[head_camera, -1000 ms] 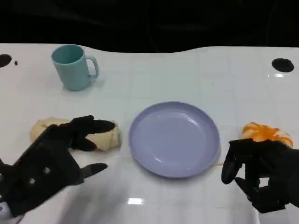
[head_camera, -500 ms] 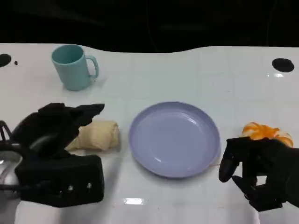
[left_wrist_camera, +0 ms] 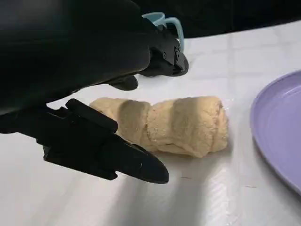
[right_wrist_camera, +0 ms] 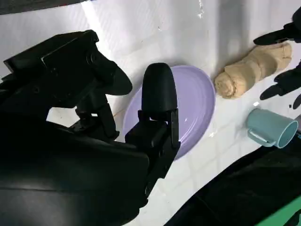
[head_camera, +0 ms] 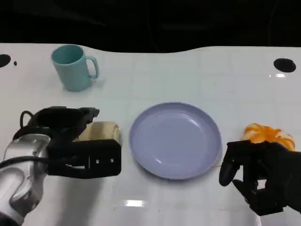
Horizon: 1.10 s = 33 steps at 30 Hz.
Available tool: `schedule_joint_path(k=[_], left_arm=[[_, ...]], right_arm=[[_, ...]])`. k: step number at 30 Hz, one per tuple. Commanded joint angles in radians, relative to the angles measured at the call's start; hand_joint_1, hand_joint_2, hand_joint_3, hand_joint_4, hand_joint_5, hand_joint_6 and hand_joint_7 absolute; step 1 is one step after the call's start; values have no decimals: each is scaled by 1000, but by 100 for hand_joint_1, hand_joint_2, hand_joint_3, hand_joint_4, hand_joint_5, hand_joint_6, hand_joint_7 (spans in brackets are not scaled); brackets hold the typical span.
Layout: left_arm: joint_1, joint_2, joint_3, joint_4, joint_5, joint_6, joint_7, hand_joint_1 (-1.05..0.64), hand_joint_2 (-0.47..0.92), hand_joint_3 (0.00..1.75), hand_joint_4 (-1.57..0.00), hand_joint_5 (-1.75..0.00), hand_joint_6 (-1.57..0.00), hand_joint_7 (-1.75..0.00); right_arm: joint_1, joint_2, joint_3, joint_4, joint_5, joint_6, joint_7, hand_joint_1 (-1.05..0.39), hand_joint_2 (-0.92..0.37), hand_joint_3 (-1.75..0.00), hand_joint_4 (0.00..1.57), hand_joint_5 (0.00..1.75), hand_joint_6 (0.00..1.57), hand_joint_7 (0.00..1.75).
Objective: Grasp the towel on the left side of the plate with the left hand and place it into the plate.
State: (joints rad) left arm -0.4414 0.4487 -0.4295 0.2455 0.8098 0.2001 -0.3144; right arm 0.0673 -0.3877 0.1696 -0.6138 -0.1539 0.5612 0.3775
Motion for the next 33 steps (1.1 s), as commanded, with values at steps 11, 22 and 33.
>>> schedule_joint_path(k=[11, 22, 33], left_arm=[[-225, -84, -115, 565, 28, -128, 143, -53, 92, 9, -51, -18, -47, -3], [-276, -99, -118, 714, -12, -257, 294, -30, 92, 17, -91, -94, -109, -11], [-252, -117, -80, 713, -55, -255, 479, -24, 92, 24, -80, -175, -61, -151]], right_arm=[[3, -3, 3, -31, -8, 27, -4, -1, -54, -111, 75, 175, 72, 143], [-7, -3, 9, -40, -11, 48, -3, -1, -54, -111, 75, 175, 71, 143], [-12, -2, 20, -48, -19, 61, -6, -1, -54, -111, 74, 175, 71, 143]])
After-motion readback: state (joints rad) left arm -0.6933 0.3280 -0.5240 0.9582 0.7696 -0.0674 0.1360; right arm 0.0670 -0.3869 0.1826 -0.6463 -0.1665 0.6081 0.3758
